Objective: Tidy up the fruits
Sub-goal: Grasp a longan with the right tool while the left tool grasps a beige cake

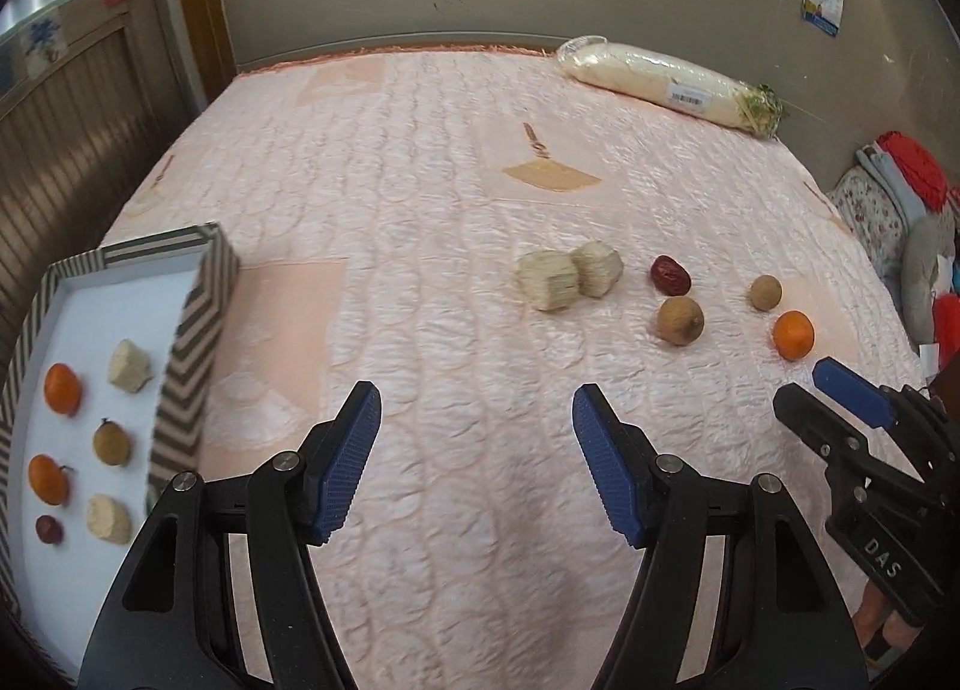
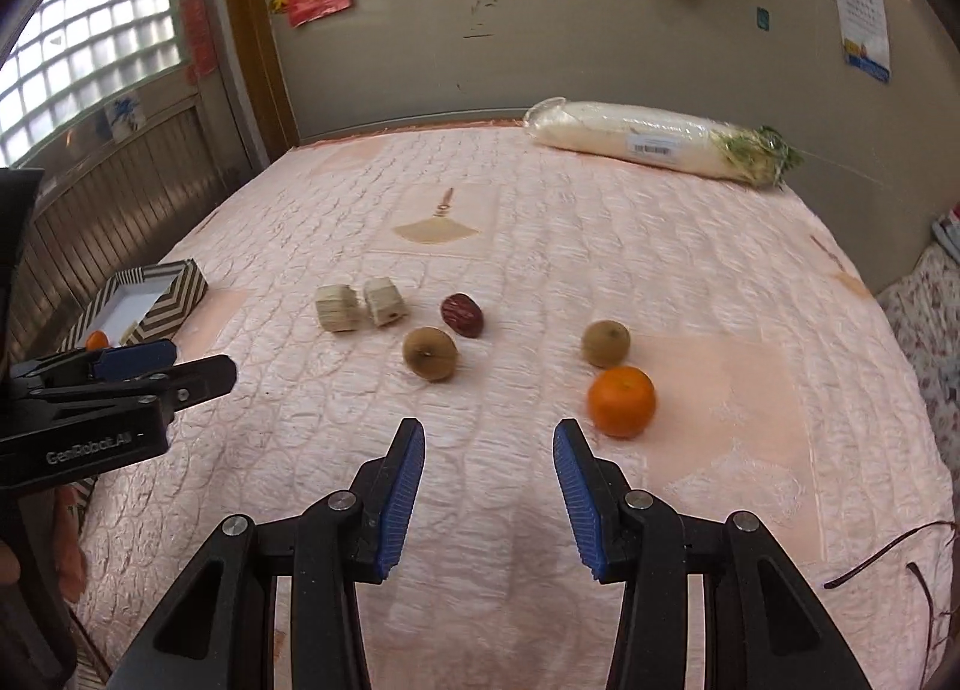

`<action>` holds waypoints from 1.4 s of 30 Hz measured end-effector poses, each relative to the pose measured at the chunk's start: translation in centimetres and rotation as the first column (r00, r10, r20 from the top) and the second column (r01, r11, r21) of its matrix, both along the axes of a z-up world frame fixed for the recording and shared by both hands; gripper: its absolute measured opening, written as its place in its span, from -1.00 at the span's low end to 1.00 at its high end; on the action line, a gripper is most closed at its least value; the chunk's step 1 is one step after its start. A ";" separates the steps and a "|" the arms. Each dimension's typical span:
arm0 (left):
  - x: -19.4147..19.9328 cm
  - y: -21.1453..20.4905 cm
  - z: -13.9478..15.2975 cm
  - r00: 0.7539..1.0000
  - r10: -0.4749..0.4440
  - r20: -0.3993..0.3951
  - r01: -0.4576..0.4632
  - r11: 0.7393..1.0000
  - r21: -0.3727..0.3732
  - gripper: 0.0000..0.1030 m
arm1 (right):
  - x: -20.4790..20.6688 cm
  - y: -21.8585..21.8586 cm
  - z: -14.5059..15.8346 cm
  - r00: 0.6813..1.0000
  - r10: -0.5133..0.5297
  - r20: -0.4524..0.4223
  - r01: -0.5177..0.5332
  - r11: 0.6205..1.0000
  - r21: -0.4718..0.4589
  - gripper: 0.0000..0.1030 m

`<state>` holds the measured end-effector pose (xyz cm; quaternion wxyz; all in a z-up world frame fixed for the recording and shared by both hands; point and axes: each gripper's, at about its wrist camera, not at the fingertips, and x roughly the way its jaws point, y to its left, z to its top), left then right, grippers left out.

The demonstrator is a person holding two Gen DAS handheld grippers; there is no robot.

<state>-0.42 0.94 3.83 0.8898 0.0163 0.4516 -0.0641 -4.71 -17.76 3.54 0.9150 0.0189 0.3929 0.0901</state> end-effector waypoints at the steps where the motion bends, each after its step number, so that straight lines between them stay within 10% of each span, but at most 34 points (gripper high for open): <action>1: 0.2 -0.3 -0.1 1.000 -0.002 -0.005 0.002 1.000 -0.001 0.30 | 0.1 -0.2 -0.1 1.000 0.004 -0.002 -0.004 1.000 0.012 -0.16; 14: 2.8 -0.5 -0.9 0.999 0.041 -0.023 -0.041 0.999 0.021 0.30 | 6.6 3.5 -2.0 0.989 0.134 -0.061 -0.132 0.991 0.036 -0.16; 17: 3.5 -0.5 -1.2 0.998 0.049 -0.031 -0.049 0.999 0.016 0.30 | 7.6 4.0 -2.7 0.986 0.146 -0.075 -0.145 0.989 0.021 -0.47; 38: 8.4 -2.3 -2.4 0.997 0.069 -0.036 -0.070 0.997 -0.029 0.30 | 6.0 1.5 -1.8 0.991 0.129 -0.024 -0.127 0.989 0.072 -0.48; 42: 8.3 -2.0 -2.3 0.998 0.043 -0.047 -0.047 0.995 -0.089 -0.16 | 6.1 1.4 -1.7 0.992 0.122 -0.021 -0.120 0.989 0.083 -0.48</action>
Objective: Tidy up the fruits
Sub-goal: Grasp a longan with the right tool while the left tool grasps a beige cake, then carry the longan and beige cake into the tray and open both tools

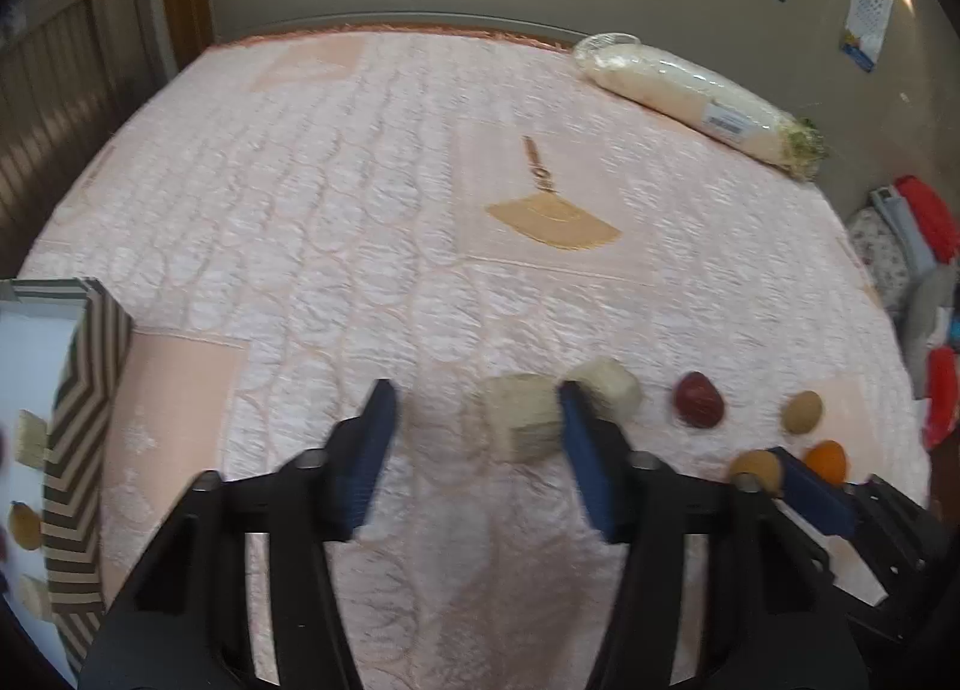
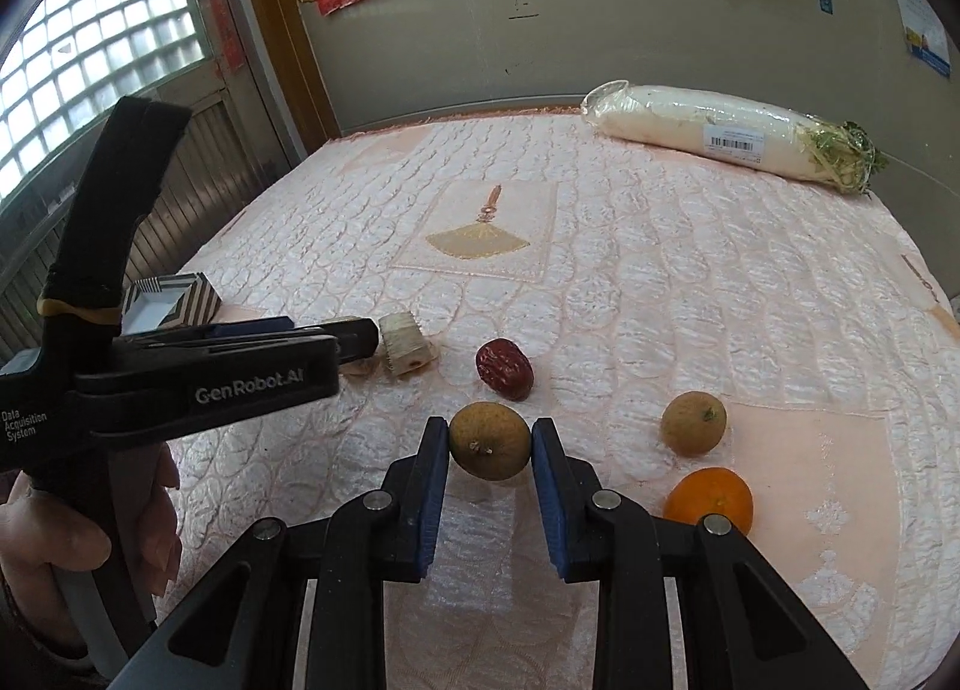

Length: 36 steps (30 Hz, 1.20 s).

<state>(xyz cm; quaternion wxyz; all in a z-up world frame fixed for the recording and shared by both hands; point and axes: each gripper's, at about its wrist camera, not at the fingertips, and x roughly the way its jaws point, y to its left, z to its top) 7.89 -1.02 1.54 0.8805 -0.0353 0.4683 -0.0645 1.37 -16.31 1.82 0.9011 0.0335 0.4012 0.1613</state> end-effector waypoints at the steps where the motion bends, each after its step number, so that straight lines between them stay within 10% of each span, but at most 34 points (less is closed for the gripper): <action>1: -0.2 -0.1 0.1 1.000 -0.009 0.003 0.009 1.000 0.000 -0.31 | 0.0 0.0 0.0 1.000 0.003 0.000 -0.003 1.000 0.002 -0.48; 4: -1.0 -0.4 0.6 0.999 -0.028 0.016 0.028 1.000 0.011 -0.58 | -0.2 0.4 0.2 1.000 0.006 0.003 -0.006 1.000 0.000 -0.48; 14: -3.3 2.0 1.6 1.000 -0.024 -0.004 0.023 0.998 -0.064 -0.62 | -2.0 1.8 0.9 1.000 0.008 0.011 -0.008 1.000 0.012 -0.48; 36: -12.3 7.0 4.2 0.992 0.021 0.124 -0.032 0.996 0.089 -0.62 | -6.9 8.2 2.7 0.997 0.071 0.043 -0.070 0.997 -0.017 -0.47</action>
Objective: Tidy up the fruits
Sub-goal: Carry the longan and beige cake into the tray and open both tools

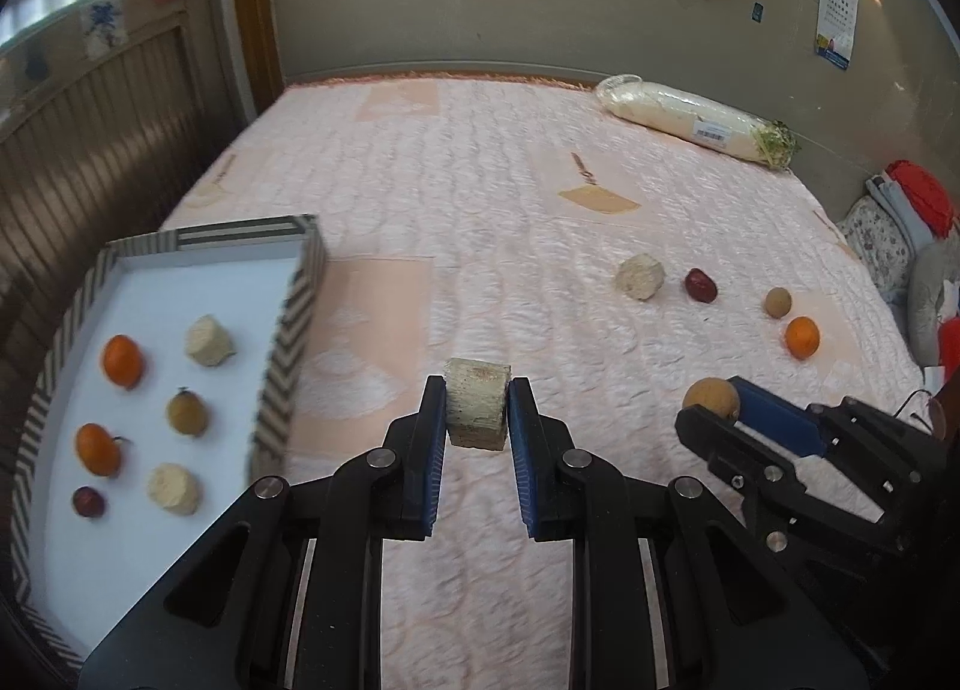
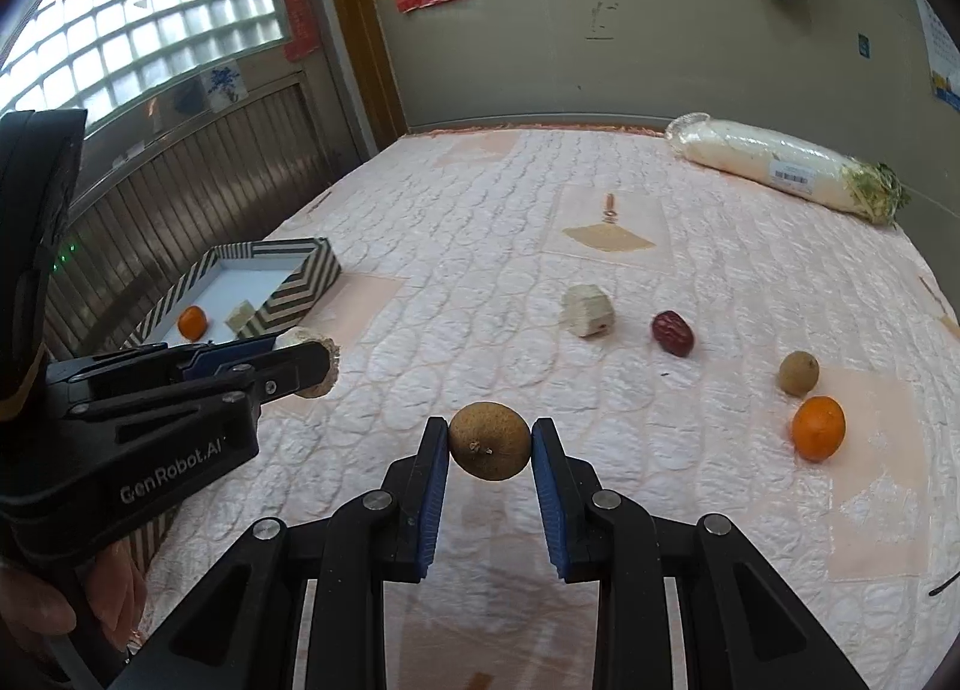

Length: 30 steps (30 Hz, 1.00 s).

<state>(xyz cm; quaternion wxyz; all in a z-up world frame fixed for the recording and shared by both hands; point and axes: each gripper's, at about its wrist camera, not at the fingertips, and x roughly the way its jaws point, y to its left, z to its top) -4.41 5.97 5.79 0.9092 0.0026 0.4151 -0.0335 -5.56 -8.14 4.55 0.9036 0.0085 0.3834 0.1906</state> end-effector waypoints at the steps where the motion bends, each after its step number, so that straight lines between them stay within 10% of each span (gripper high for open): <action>1: -0.1 0.3 0.0 1.000 0.007 0.004 -0.007 1.000 0.001 -0.62 | -0.2 0.4 0.2 1.000 0.006 0.003 -0.006 1.000 -0.003 -0.47; 30: -5.2 12.4 0.6 0.975 0.212 0.064 -0.213 0.977 0.017 -0.62 | -1.6 12.0 1.7 0.978 0.207 0.034 -0.204 0.976 -0.074 -0.48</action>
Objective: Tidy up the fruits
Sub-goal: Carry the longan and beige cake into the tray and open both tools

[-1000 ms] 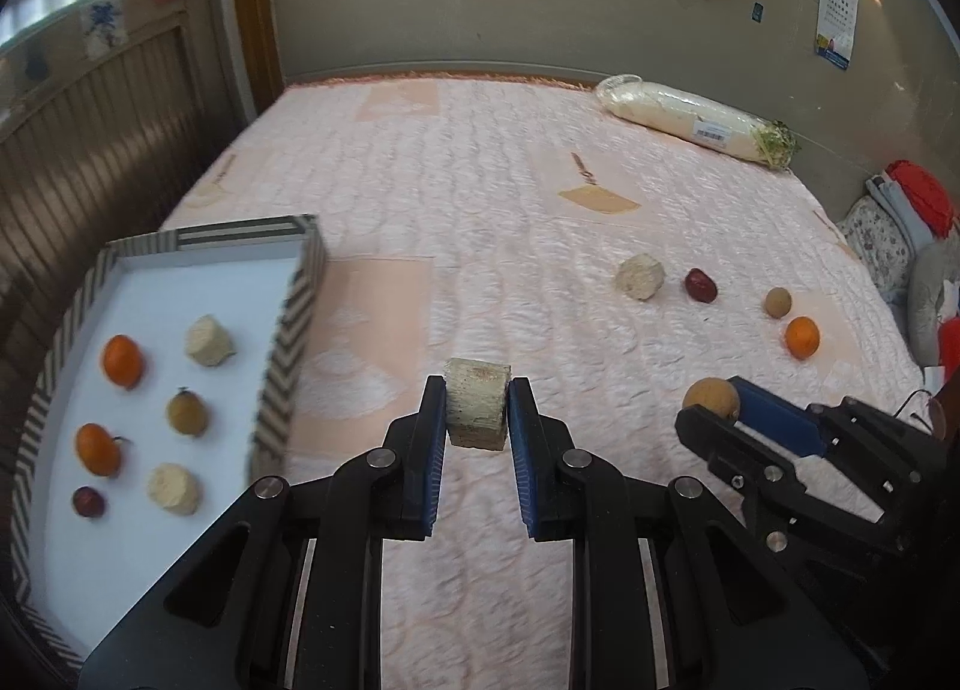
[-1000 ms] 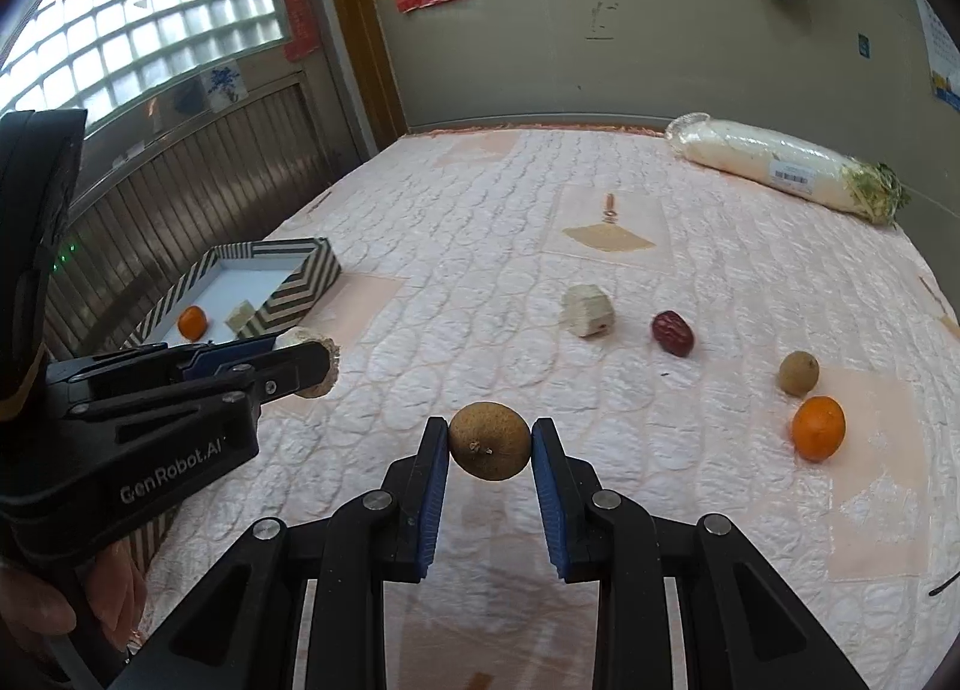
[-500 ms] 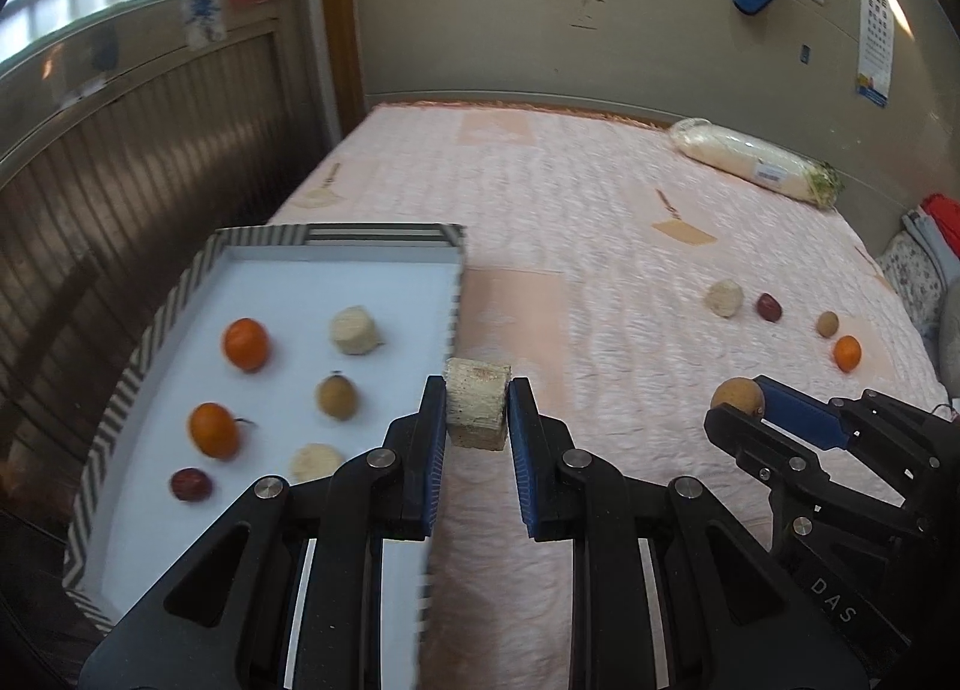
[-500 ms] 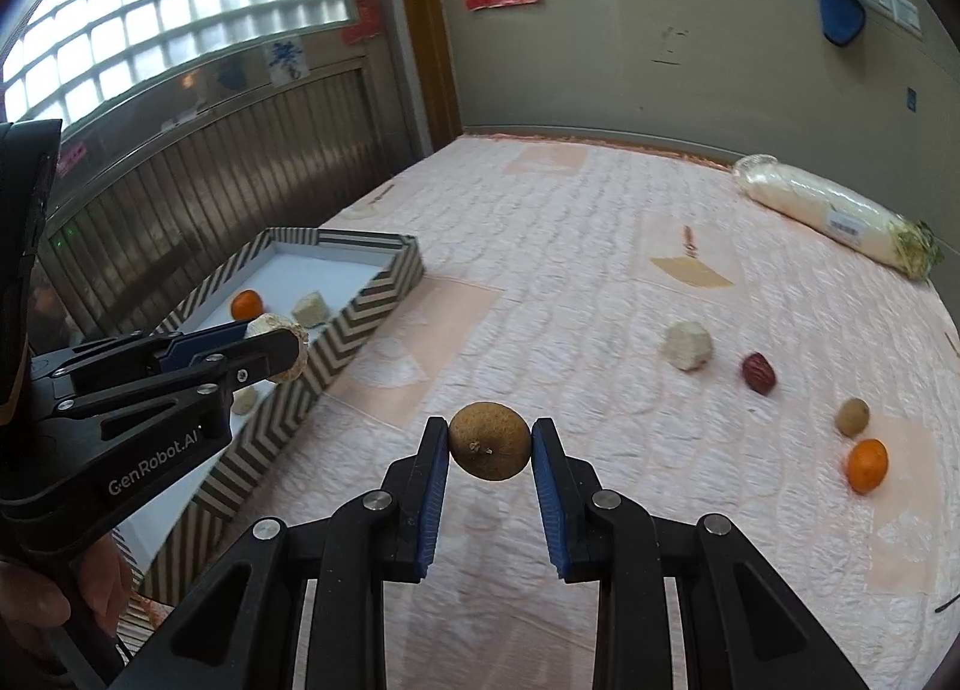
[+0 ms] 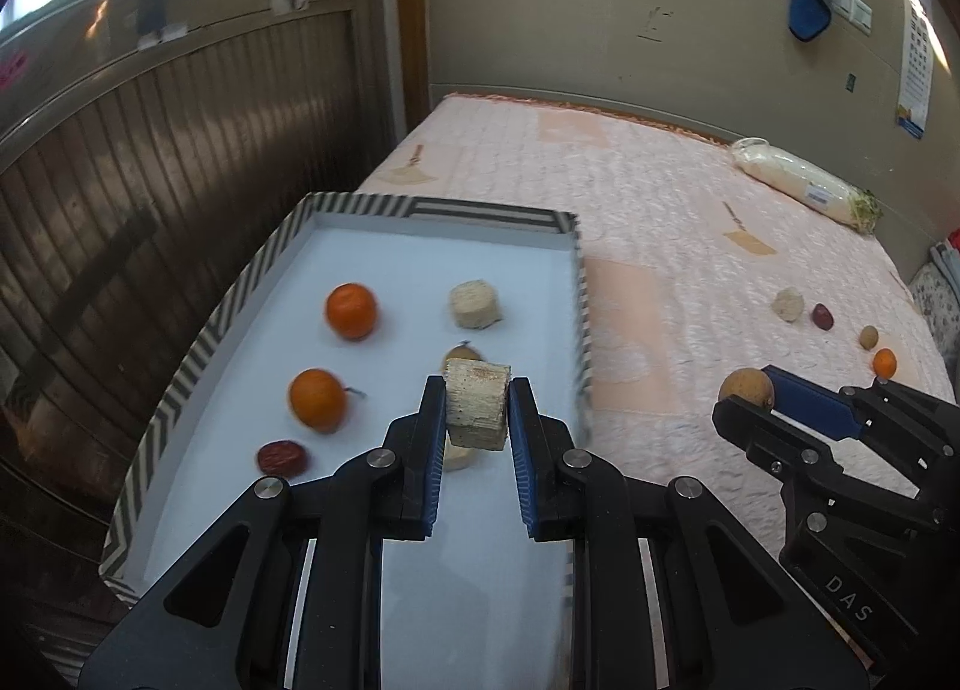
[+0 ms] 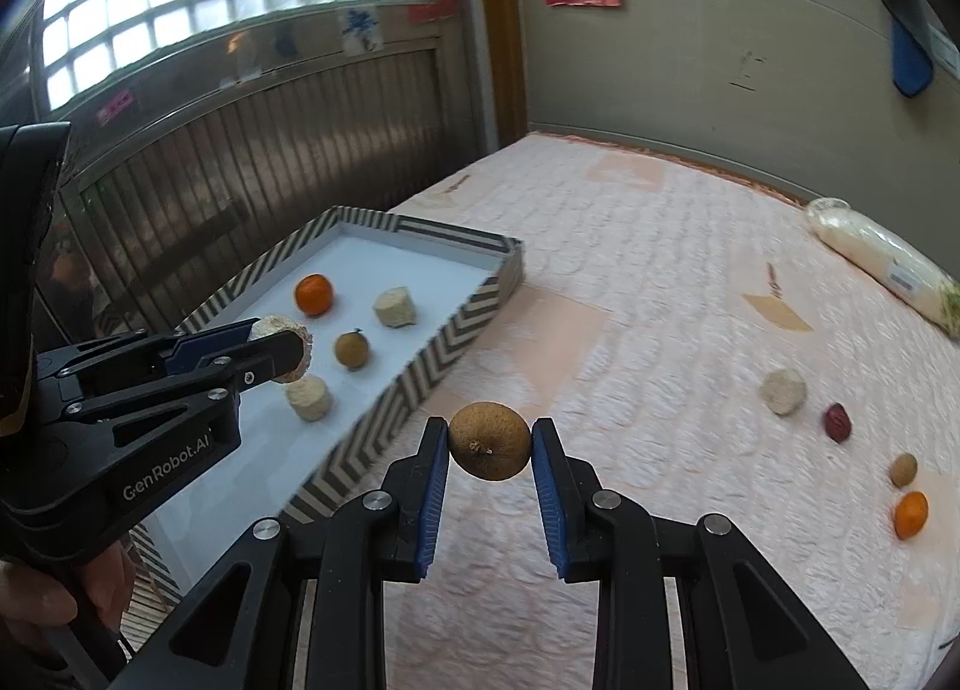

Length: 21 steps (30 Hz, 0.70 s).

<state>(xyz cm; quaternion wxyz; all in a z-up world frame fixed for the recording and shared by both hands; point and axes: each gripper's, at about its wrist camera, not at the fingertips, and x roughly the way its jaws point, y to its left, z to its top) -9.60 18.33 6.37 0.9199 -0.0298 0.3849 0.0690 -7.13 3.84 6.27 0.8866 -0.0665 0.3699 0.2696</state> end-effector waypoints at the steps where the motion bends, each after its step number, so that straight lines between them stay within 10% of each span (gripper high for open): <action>1: -0.2 0.4 -0.1 1.000 0.006 -0.002 -0.006 1.000 -0.002 -0.62 | -0.1 0.4 0.0 1.000 0.006 0.000 -0.006 1.000 -0.002 -0.48; 21: -3.3 5.1 -1.8 0.996 0.080 -0.038 -0.080 0.997 -0.014 -0.62 | -1.1 7.4 -0.6 0.990 0.138 -0.004 -0.138 0.990 -0.042 -0.47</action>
